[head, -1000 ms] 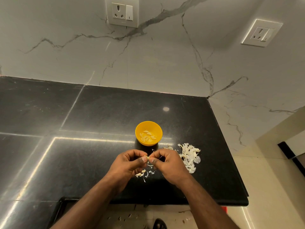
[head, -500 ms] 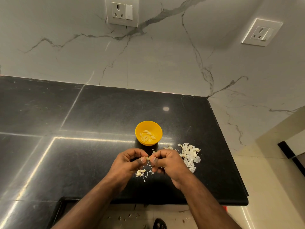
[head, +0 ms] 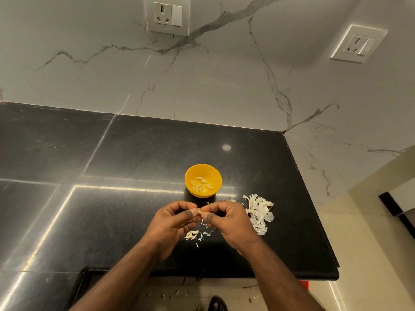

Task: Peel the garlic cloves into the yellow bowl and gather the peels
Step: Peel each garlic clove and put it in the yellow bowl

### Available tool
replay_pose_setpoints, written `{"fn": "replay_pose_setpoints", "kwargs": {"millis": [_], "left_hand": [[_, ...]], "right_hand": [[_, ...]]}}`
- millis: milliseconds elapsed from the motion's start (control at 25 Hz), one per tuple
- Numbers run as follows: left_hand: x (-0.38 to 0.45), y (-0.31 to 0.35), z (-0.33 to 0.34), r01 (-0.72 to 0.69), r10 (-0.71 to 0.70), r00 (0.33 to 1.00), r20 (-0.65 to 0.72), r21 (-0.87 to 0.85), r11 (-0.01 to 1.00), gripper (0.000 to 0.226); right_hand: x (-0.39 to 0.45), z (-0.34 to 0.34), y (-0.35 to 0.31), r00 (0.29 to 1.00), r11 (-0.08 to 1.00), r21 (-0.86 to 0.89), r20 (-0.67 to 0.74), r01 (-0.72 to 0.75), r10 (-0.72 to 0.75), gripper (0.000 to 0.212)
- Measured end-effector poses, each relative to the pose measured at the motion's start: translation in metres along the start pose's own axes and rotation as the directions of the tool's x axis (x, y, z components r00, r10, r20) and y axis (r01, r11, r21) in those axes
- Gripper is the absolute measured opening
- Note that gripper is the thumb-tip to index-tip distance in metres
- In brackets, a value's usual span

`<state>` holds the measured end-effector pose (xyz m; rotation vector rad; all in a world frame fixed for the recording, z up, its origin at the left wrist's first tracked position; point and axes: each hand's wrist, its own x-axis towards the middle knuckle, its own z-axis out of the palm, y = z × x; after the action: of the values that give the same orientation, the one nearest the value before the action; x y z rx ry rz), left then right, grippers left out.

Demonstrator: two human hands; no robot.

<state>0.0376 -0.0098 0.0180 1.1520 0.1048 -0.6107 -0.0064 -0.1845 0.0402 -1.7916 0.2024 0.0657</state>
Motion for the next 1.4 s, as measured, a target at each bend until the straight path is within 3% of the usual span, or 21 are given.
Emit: {"fn": "replay_pose_setpoints", "kwargs": {"millis": [160, 680, 1000, 1160, 1240, 1400], "left_hand": [[0.000, 0.001, 0.000, 0.024, -0.024, 0.999, -0.023, -0.005, 1.000, 0.015], [0.002, 0.003, 0.002, 0.032, -0.033, 0.999, -0.038, -0.015, 0.999, 0.017], [0.002, 0.006, 0.004, 0.058, -0.063, 0.997, -0.053, -0.080, 0.995, 0.017], [0.002, 0.004, 0.005, 0.065, -0.067, 0.996, -0.058, -0.045, 0.997, 0.020], [0.003, 0.004, 0.006, 0.063, -0.063, 0.997, -0.054, -0.008, 0.998, 0.021], [0.001, 0.005, 0.009, 0.044, -0.042, 0.998, -0.044, 0.059, 0.997, 0.018]], "right_hand": [[0.001, 0.000, 0.002, 1.000, 1.000, -0.013, -0.004, 0.000, 0.000, 0.011], [0.006, 0.001, 0.006, 0.998, 0.998, -0.005, 0.006, -0.069, 0.069, 0.016], [0.011, -0.009, 0.010, 0.983, 0.994, 0.047, -0.156, -0.095, 0.101, 0.008], [0.014, -0.017, 0.017, 0.950, 0.979, -0.188, -0.311, -0.082, 0.020, 0.031], [0.014, -0.017, 0.016, 0.960, 0.983, -0.181, -0.279, -0.021, -0.031, 0.029], [0.007, -0.005, 0.005, 0.999, 0.997, -0.065, -0.012, 0.029, -0.030, 0.027]]}}
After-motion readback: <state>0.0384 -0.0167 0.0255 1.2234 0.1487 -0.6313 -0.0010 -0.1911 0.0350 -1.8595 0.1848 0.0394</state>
